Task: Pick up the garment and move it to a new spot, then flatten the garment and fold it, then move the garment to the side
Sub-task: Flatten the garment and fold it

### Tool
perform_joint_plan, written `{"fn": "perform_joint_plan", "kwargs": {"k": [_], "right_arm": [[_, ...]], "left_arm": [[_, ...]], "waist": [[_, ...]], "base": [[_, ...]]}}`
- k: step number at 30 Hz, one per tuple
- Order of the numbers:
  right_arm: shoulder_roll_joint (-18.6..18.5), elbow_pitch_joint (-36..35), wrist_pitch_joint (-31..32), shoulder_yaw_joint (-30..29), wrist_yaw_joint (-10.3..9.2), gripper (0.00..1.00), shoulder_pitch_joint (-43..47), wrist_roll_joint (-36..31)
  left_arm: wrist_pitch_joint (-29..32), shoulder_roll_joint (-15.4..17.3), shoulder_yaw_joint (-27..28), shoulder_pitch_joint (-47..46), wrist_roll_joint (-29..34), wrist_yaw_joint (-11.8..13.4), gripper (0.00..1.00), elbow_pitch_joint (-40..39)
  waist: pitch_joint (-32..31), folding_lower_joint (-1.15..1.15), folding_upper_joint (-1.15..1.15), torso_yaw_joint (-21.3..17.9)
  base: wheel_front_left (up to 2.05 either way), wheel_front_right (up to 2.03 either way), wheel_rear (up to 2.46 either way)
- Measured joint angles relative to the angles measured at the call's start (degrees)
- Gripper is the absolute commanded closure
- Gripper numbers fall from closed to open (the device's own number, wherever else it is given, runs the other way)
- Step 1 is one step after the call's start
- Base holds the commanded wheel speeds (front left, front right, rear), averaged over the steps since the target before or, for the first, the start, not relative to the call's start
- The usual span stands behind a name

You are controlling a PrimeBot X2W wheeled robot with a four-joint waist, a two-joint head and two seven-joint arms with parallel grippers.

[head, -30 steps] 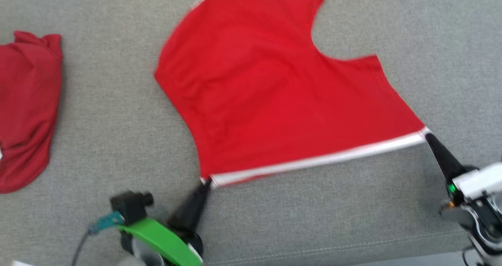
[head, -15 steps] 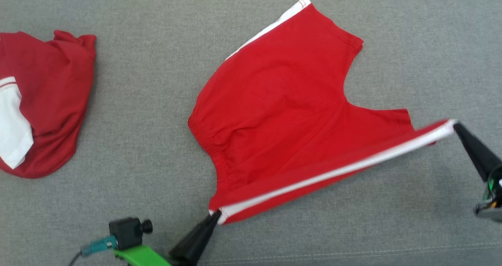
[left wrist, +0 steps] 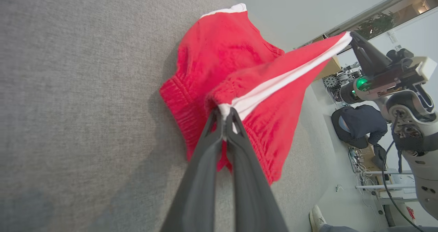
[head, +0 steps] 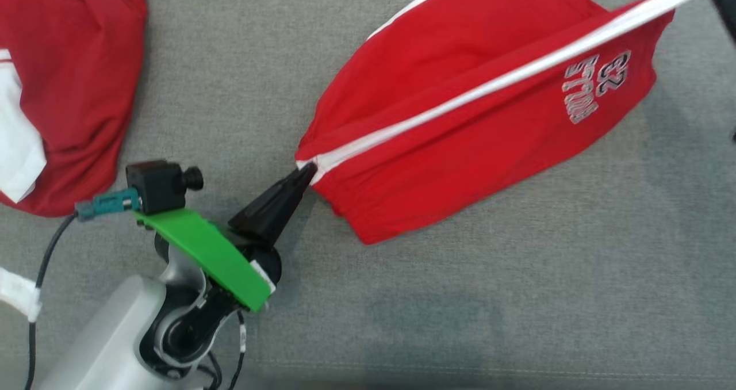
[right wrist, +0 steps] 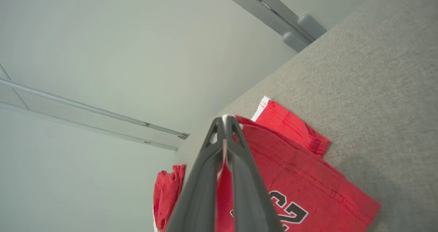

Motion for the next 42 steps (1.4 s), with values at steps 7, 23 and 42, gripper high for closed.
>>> {"fn": "perform_joint_plan", "kwargs": {"k": [7, 23, 42], "right_arm": [[-2.46, 3.41, 1.2, 1.09, -1.34, 1.0, -9.74, -4.99], [3.16, 12.68, 1.79, 8.61, -1.41, 1.0, -23.25, -13.08], [7.32, 24.95, 0.91, 13.13, -1.47, 0.0, -28.67, -19.72]], "left_arm": [[1.75, -4.19, 0.46, -8.56, -0.69, 1.18, 1.0, 1.9], [2.13, -10.5, 1.08, -15.48, -2.48, 1.74, 1.0, 9.44], [0.64, -12.76, 0.56, -16.95, -2.61, 0.4, 0.0, 15.39]], "waist": [[4.84, 0.0, 0.0, 3.65], [10.82, 0.0, 0.0, 10.55], [8.94, 0.0, 0.0, 11.07]], "base": [[0.0, 0.0, 0.0], [0.0, 0.0, 0.0], [0.0, 0.0, 0.0]]}}
